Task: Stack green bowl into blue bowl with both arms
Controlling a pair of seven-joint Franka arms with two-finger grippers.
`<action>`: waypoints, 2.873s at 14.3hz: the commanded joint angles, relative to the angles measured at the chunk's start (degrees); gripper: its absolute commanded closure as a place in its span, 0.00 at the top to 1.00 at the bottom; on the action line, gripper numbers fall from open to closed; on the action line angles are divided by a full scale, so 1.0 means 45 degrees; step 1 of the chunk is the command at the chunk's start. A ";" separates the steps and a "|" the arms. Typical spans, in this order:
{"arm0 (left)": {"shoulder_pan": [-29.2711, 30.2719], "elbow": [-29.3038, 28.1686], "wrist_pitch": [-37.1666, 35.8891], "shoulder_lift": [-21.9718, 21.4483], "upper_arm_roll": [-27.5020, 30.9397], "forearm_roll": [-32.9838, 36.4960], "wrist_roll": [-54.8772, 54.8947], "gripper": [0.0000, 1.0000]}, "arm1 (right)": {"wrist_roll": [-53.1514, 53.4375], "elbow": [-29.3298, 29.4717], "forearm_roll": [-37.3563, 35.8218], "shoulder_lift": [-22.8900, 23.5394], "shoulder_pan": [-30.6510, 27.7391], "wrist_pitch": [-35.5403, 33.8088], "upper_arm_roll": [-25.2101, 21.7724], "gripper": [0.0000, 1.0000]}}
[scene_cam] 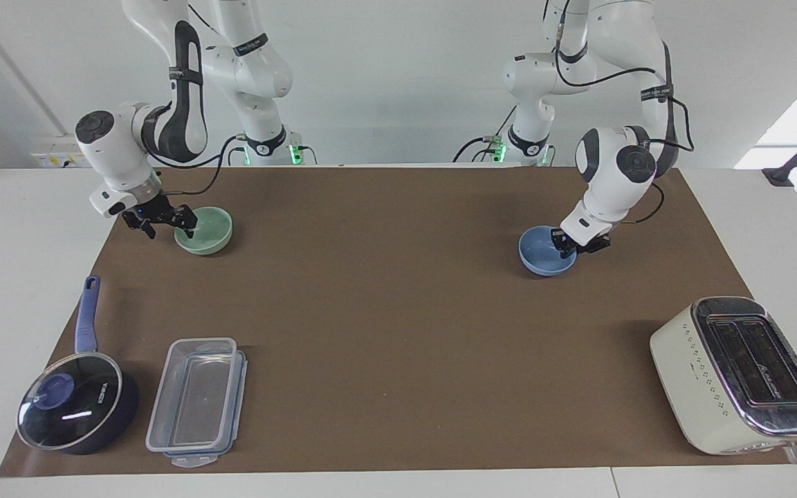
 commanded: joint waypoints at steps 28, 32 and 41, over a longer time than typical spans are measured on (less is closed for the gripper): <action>-0.7048 0.2450 0.1077 0.2149 -0.0214 -0.3534 -0.5461 0.00 | -0.1957 0.2086 0.2568 -0.0932 0.0213 -0.3542 0.0210 0.00; -0.7029 0.2567 0.0921 0.2110 -0.0214 -0.3671 -0.5481 1.00 | 0.0890 0.2574 0.2549 -0.1654 0.1969 -0.4419 0.0229 0.00; -0.2446 0.6352 -0.5010 0.1193 -0.0078 -0.3750 -0.4721 1.00 | 0.7318 0.3045 0.2549 -0.1637 0.6675 -0.3841 0.0503 0.00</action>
